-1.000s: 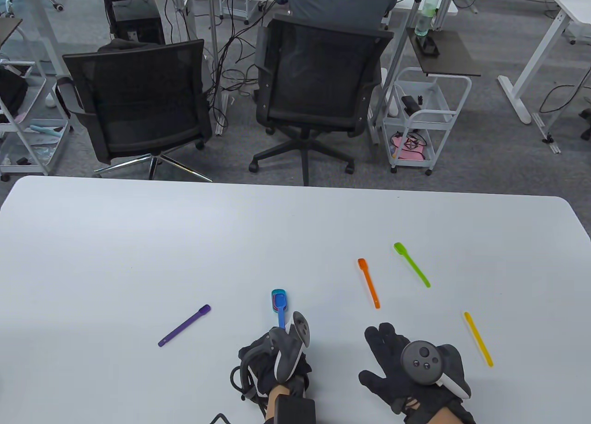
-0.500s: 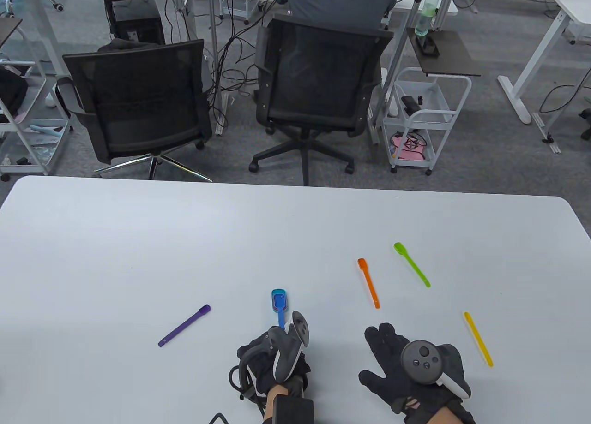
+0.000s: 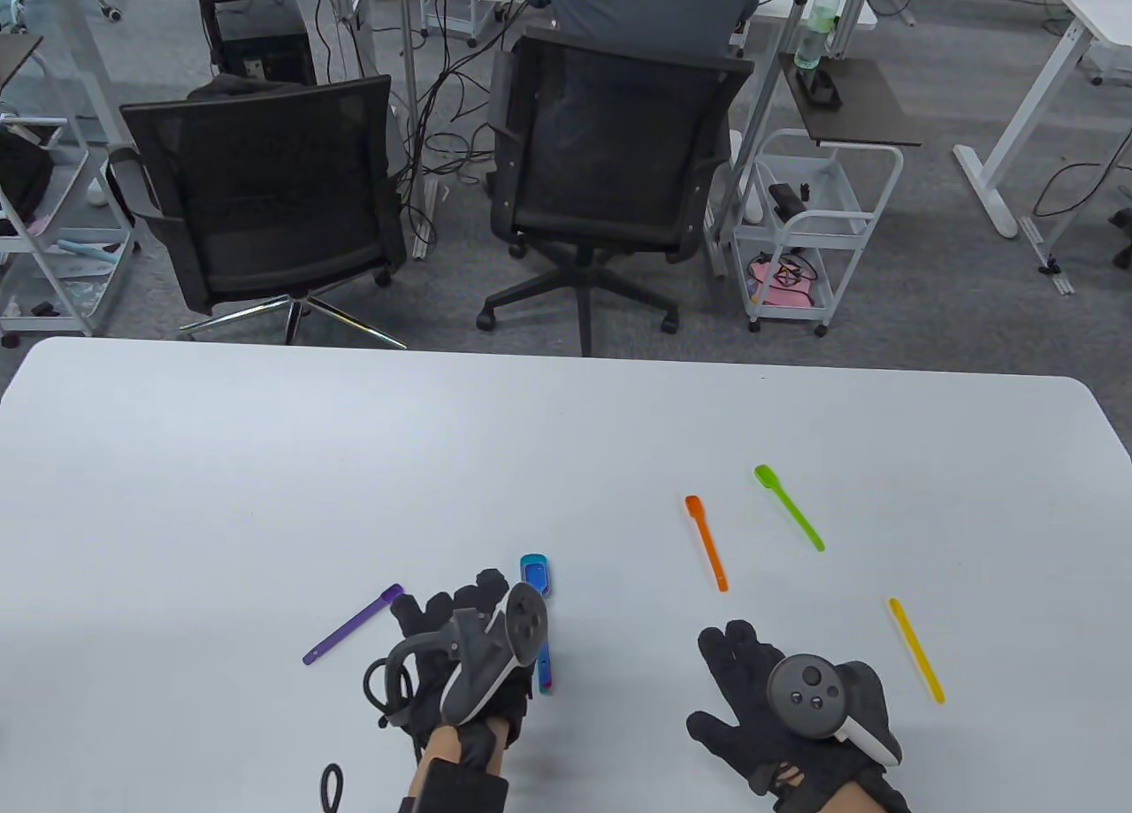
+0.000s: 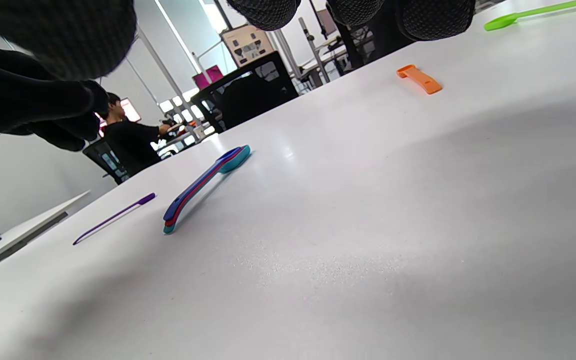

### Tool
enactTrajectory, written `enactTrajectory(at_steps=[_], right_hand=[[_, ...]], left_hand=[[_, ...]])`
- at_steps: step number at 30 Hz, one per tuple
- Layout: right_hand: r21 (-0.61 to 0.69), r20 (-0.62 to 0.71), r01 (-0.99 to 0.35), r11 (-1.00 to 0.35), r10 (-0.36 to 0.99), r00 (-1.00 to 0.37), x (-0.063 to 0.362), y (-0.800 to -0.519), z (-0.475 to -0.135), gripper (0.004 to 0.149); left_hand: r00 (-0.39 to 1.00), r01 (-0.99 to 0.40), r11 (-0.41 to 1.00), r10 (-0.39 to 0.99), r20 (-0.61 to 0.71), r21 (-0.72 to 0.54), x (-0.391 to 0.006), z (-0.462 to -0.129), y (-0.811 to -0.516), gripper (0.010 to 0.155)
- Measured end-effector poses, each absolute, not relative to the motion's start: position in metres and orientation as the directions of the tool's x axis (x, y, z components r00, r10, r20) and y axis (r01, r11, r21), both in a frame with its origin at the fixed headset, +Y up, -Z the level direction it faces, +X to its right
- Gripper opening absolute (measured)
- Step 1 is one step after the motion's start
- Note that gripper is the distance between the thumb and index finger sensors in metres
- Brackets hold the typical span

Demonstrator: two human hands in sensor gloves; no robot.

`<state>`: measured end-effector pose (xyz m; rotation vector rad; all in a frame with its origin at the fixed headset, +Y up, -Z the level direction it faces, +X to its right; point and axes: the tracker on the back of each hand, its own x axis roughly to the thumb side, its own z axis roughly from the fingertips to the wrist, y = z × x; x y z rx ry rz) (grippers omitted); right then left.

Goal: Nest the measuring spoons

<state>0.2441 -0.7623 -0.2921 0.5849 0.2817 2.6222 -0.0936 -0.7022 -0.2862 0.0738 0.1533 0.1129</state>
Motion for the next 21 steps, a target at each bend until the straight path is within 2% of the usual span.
enactTrajectory(at_steps=[4, 8, 15, 21], right_hand=[[0.288, 0.368, -0.359, -0.888, 0.449, -0.815, 0.241, -0.763, -0.292, 0.093], [0.292, 0.378, -0.345, -0.892, 0.439, -0.815, 0.237, -0.764, -0.291, 0.094], [0.305, 0.379, -0.310, -0.900, 0.413, -0.828, 0.231, -0.769, -0.291, 0.094], [0.329, 0.382, -0.268, -0.906, 0.387, -0.839, 0.224, -0.776, -0.291, 0.094]], left_hand=[[0.990, -0.142, 0.989, 0.142, 0.000, 0.049, -0.126, -0.270, -0.691, 0.091], [0.982, -0.164, 0.986, 0.160, 0.096, 0.032, -0.155, -0.255, -0.693, 0.096], [0.973, -0.114, 0.992, 0.122, 0.197, -0.050, -0.185, -0.252, -0.727, 0.106], [0.949, -0.170, 0.979, 0.193, 0.249, -0.112, -0.192, -0.256, -0.755, 0.107]])
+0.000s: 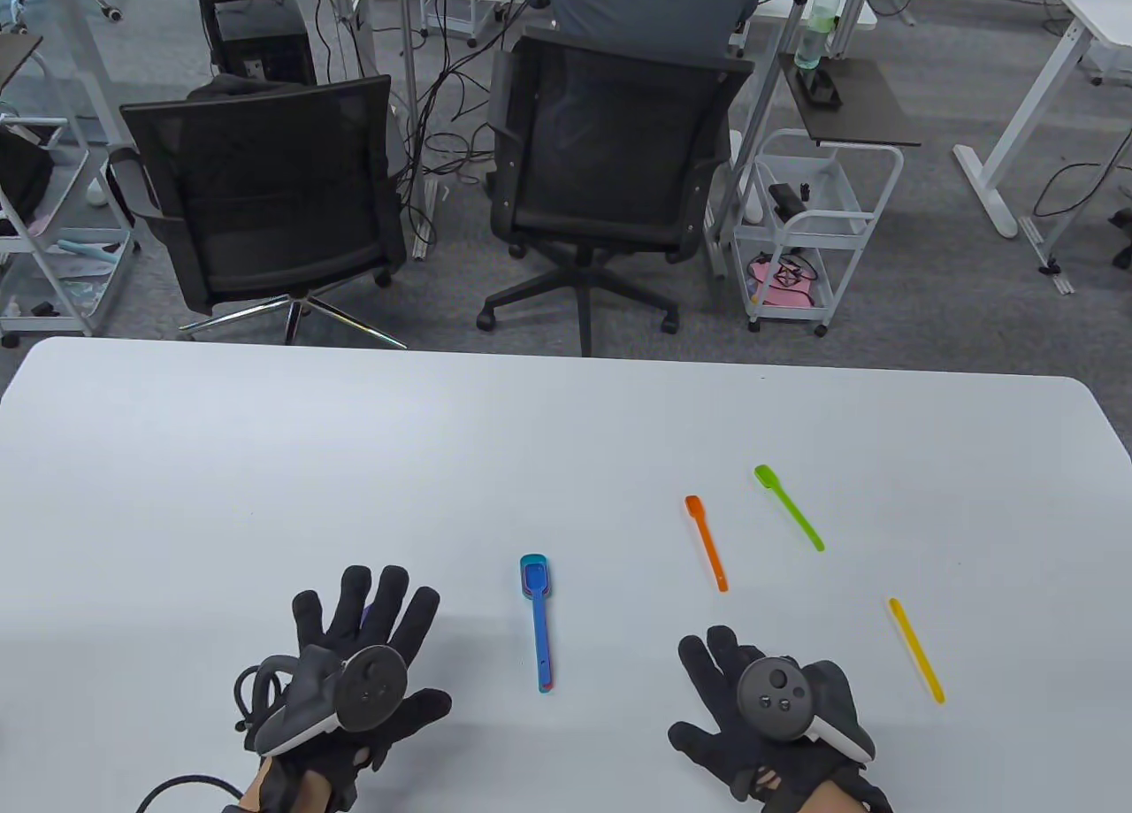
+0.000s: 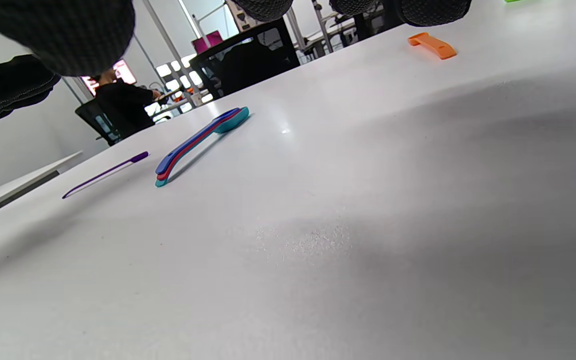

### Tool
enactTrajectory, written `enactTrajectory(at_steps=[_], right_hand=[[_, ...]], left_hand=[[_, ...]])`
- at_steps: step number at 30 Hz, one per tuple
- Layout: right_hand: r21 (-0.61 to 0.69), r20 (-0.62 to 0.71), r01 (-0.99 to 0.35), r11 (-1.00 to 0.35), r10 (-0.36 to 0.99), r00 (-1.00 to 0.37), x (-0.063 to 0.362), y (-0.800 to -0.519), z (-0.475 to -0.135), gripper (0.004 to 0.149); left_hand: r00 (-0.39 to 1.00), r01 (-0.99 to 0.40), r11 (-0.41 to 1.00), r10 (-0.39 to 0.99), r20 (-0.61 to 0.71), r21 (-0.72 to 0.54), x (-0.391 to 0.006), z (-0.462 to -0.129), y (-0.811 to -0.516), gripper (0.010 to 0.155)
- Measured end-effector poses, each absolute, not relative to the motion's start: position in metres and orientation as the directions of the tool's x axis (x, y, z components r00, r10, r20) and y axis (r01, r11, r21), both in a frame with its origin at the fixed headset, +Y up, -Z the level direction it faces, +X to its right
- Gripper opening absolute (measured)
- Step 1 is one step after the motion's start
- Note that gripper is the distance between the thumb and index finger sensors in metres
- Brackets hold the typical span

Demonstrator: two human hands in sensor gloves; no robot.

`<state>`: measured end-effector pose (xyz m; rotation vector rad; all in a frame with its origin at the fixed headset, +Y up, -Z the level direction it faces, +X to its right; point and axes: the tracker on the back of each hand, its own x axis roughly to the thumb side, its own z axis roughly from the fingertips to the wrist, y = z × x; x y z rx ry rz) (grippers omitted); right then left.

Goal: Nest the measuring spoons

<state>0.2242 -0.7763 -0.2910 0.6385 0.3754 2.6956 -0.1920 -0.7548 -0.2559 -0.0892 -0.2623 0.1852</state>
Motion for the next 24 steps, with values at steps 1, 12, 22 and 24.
enactTrajectory(at_steps=[1, 12, 22, 24], right_hand=[[0.334, 0.383, -0.267, -0.904, 0.388, -0.838, 0.224, -0.777, -0.291, 0.094], [0.301, 0.386, -0.319, -0.898, 0.421, -0.821, 0.231, -0.769, -0.289, 0.094], [-0.046, 0.146, -0.388, -0.920, 0.378, -0.914, 0.295, -0.711, -0.337, 0.093], [-0.034, 0.066, -0.318, -0.948, 0.315, -0.947, 0.308, -0.707, -0.359, 0.090]], left_hand=[[0.948, -0.164, 0.979, 0.190, 0.256, -0.122, -0.192, -0.256, -0.757, 0.107], [0.936, -0.180, 0.973, 0.214, 0.280, -0.143, -0.197, -0.252, -0.764, 0.106], [0.919, -0.228, 0.962, 0.263, 0.295, -0.149, -0.197, -0.250, -0.759, 0.105], [0.917, -0.229, 0.963, 0.262, 0.300, -0.141, -0.197, -0.248, -0.757, 0.105]])
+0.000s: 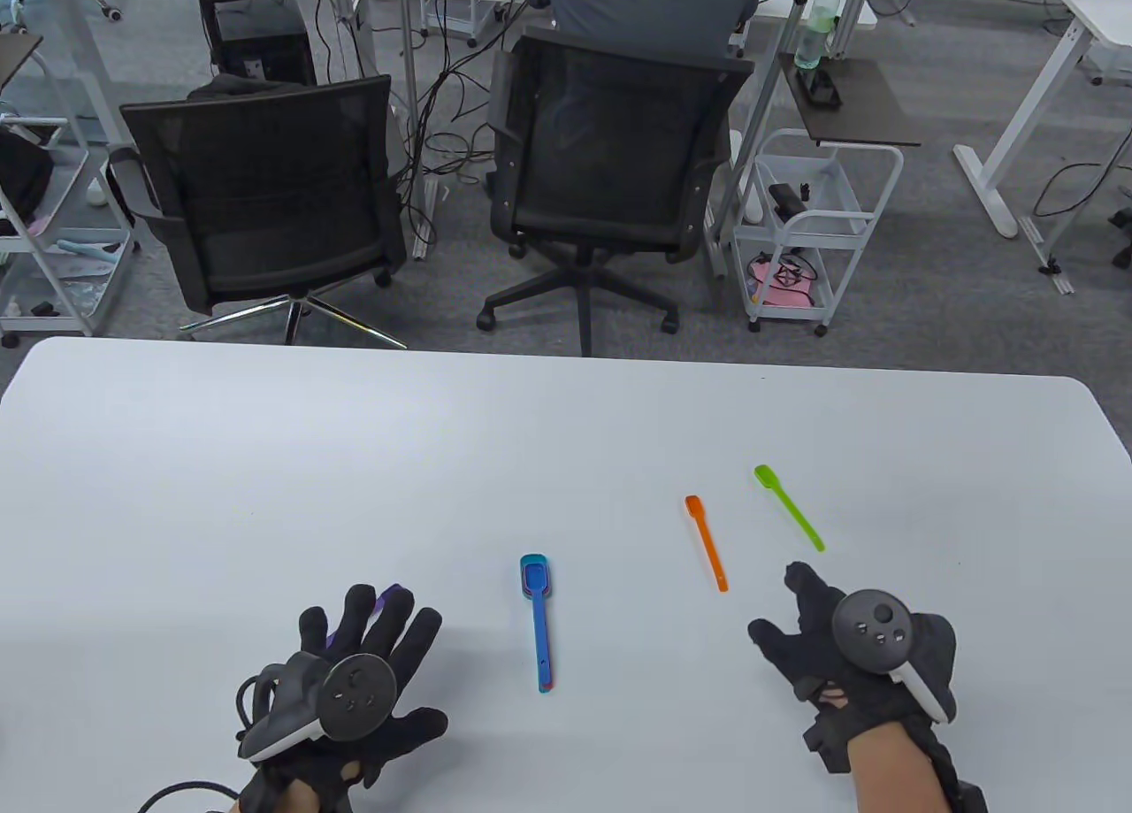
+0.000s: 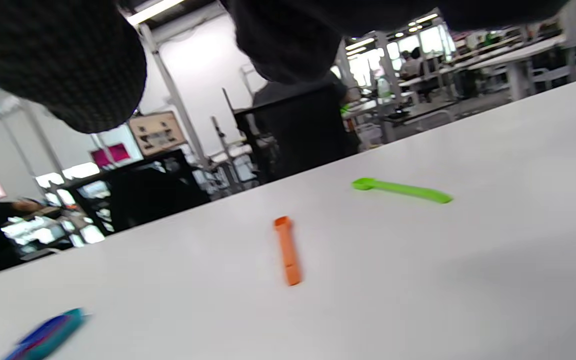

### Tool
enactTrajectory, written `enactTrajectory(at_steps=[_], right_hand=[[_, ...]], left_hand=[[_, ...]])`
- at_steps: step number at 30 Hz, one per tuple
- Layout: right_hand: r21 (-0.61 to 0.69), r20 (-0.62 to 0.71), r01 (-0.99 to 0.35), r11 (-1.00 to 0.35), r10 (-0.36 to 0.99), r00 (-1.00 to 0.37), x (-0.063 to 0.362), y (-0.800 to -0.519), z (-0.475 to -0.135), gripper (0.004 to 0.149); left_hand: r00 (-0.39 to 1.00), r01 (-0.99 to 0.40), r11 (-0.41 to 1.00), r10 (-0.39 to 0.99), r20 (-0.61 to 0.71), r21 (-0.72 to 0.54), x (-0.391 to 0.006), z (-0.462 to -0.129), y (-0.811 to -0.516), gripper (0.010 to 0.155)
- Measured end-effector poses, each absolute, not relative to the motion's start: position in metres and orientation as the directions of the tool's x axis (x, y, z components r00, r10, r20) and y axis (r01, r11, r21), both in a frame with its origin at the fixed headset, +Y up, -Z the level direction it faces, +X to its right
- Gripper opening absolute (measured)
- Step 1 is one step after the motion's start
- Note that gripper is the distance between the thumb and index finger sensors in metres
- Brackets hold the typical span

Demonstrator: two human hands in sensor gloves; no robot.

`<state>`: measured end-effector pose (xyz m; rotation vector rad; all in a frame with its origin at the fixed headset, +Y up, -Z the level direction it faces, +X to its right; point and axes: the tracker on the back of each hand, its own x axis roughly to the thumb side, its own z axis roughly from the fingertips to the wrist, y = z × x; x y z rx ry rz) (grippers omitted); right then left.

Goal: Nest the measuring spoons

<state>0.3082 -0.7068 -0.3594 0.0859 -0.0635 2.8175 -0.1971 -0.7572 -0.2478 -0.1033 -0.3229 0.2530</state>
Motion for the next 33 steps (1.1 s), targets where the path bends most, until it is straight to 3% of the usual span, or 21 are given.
enactTrajectory(at_steps=[6, 16, 25, 33], right_hand=[[0.038, -0.092, -0.225, -0.974, 0.221, -0.971, 0.331, -0.719, -0.424, 0.085], [0.136, -0.195, -0.116, -0.984, 0.088, -0.977, 0.343, -0.767, -0.494, 0.084], [0.194, -0.257, -0.153, -0.969, 0.100, -0.961, 0.357, -0.801, -0.524, 0.083], [0.169, -0.238, -0.155, -0.973, 0.113, -0.965, 0.357, -0.802, -0.526, 0.074]], left_hand=[[0.919, -0.241, 0.963, 0.267, 0.288, -0.124, -0.202, -0.246, -0.753, 0.104], [0.930, -0.217, 0.968, 0.244, 0.273, -0.126, -0.202, -0.248, -0.754, 0.103], [0.937, -0.214, 0.968, 0.241, 0.252, -0.130, -0.206, -0.252, -0.753, 0.103], [0.938, -0.207, 0.969, 0.236, 0.255, -0.139, -0.204, -0.252, -0.754, 0.103]])
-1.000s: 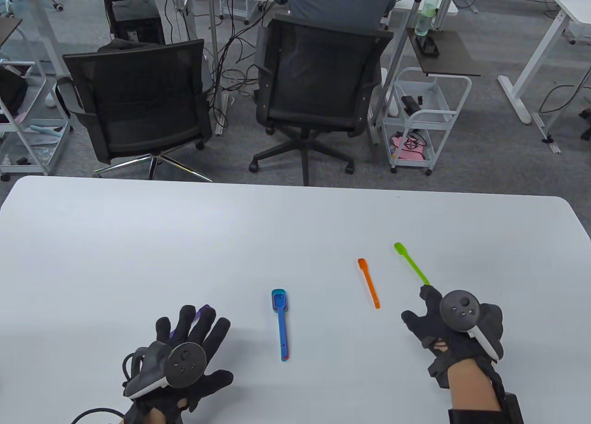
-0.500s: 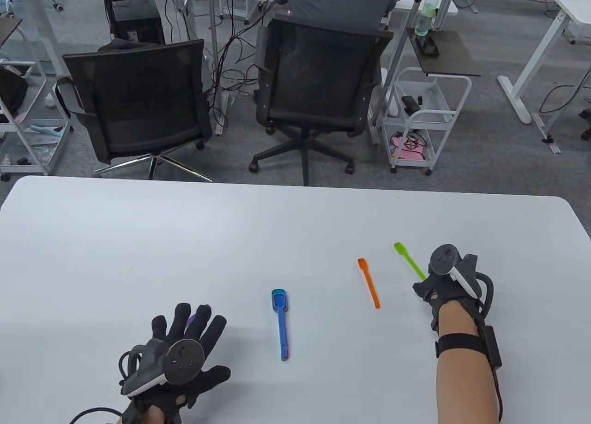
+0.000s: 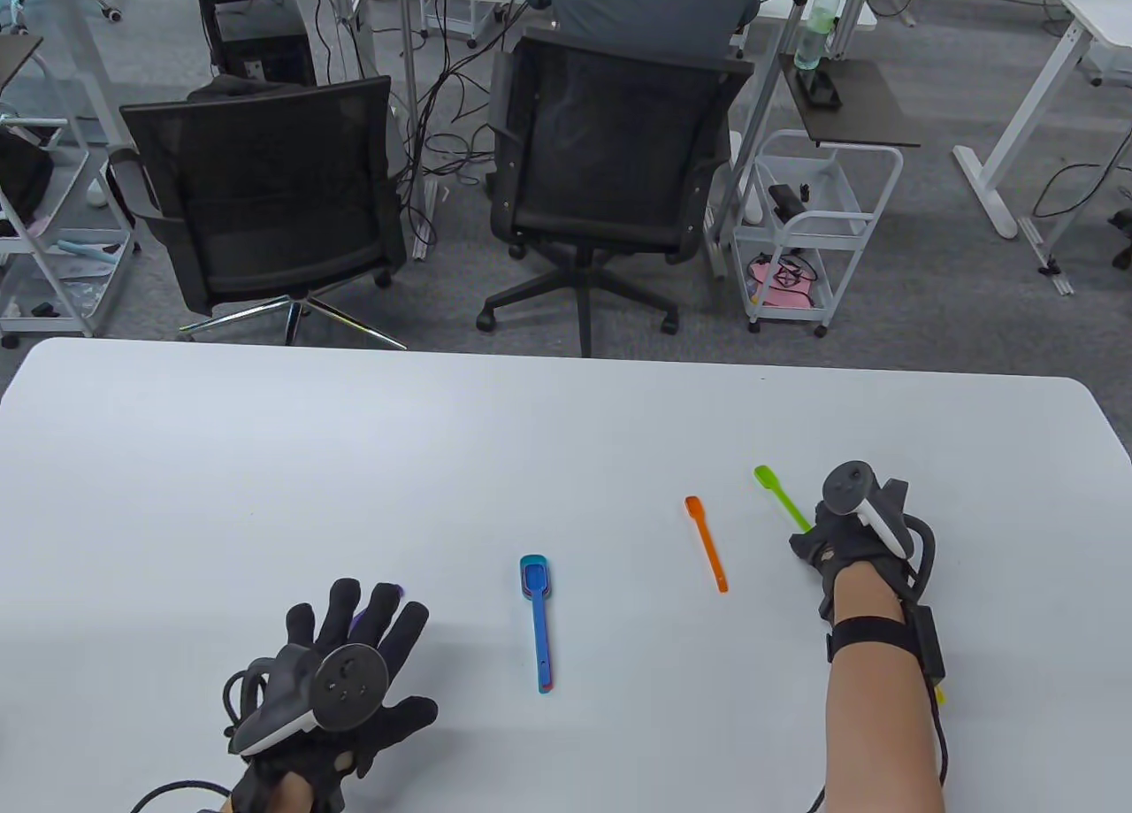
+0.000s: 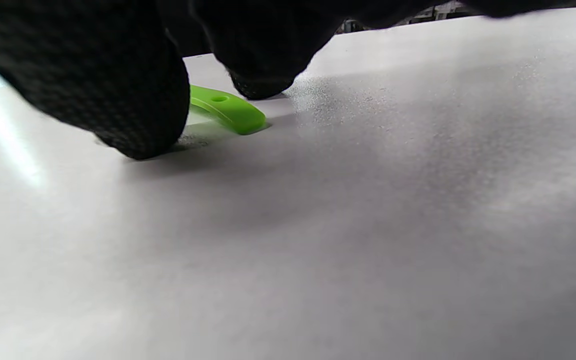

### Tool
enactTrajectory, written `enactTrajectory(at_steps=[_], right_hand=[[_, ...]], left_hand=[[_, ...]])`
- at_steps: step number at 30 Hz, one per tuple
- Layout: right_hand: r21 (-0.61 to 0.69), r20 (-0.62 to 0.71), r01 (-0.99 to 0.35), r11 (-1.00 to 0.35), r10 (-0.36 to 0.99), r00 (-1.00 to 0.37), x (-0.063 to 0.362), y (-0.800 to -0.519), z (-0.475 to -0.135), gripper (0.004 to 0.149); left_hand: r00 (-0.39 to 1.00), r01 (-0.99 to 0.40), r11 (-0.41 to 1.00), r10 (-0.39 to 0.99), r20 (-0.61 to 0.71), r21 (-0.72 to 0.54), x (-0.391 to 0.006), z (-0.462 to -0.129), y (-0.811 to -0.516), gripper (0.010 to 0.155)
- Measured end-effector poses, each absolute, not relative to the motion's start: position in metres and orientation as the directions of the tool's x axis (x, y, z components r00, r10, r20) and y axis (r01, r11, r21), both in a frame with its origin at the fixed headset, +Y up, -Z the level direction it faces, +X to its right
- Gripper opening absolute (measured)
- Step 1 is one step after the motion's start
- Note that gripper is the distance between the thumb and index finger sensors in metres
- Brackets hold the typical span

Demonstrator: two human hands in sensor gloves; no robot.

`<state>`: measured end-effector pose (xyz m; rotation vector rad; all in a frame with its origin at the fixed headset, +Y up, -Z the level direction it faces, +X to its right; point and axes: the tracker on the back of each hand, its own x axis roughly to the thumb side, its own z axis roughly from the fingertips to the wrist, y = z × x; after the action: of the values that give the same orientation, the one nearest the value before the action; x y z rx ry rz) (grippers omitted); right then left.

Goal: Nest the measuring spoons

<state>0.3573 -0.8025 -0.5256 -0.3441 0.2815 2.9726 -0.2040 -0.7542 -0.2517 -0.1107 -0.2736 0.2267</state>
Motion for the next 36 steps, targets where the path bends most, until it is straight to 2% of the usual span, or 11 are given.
enactTrajectory(at_steps=[13, 36], right_hand=[[0.147, -0.249, -0.131, -0.980, 0.091, -0.964, 0.3519, -0.8030, -0.5280, 0.061], [0.117, -0.260, -0.131, -0.984, 0.097, -0.961, 0.3488, -0.8037, -0.5267, 0.055]], left_hand=[[0.937, -0.198, 0.969, 0.231, 0.261, -0.146, -0.2017, -0.2518, -0.7559, 0.103], [0.938, -0.201, 0.970, 0.230, 0.260, -0.134, -0.2016, -0.2513, -0.7551, 0.103]])
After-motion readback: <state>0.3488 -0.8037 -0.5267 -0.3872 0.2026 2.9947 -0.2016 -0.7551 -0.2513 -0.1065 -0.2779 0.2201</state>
